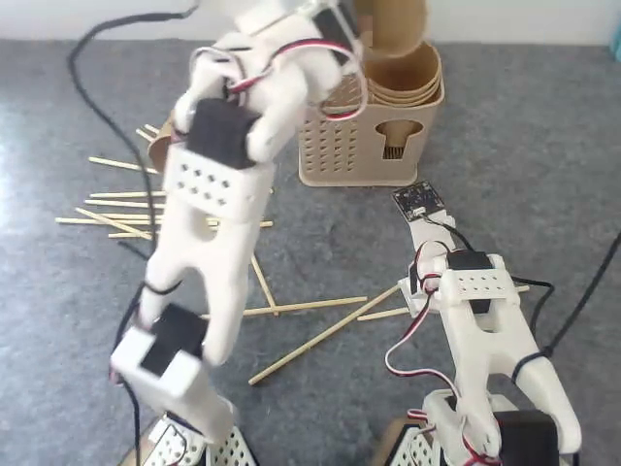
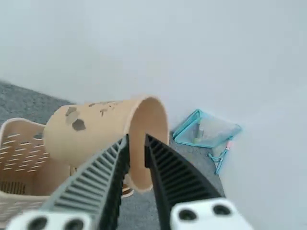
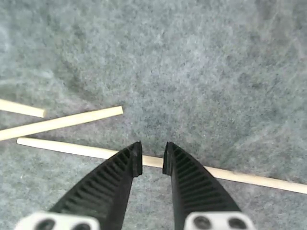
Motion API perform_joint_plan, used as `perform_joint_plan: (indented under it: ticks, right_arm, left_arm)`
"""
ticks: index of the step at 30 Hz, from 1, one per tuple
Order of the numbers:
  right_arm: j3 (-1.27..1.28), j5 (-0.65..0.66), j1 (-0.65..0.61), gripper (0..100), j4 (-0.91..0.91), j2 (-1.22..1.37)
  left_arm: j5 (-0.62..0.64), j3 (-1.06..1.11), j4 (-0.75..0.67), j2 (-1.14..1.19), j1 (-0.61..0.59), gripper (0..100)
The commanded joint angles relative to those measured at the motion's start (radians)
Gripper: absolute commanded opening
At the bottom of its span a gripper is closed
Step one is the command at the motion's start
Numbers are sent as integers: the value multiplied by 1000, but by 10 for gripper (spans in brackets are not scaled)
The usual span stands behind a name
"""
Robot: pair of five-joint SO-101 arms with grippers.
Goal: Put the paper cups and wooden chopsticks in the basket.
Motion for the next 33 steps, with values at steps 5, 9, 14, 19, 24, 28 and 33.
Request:
perform_joint_plan:
  ticks: [5, 9, 14, 19, 24, 28, 33]
  right_arm:
    - [-2, 11, 10, 96, -16, -4]
    - [-2, 14, 10, 96, -16, -4]
    - [-2, 38, 7, 96, -15, -4]
    - [-2, 38, 7, 96, -15, -4]
    - [-2, 37, 7, 96, -16, -4]
    - [-2, 37, 7, 96, -16, -4]
    - [-2, 37, 7, 96, -16, -4]
  left_arm:
    - [28, -317, 78, 189, 52, 12]
    - [49, -417, 133, 275, 35, 12]
    - [49, -490, 247, 315, -48, 25]
    - [12, -618, 555, 315, -193, 111]
    - [-253, -506, 605, 267, -397, 100]
    - [-307, -217, 603, 157, -512, 103]
    - [-463, 147, 586, -32, -562, 109]
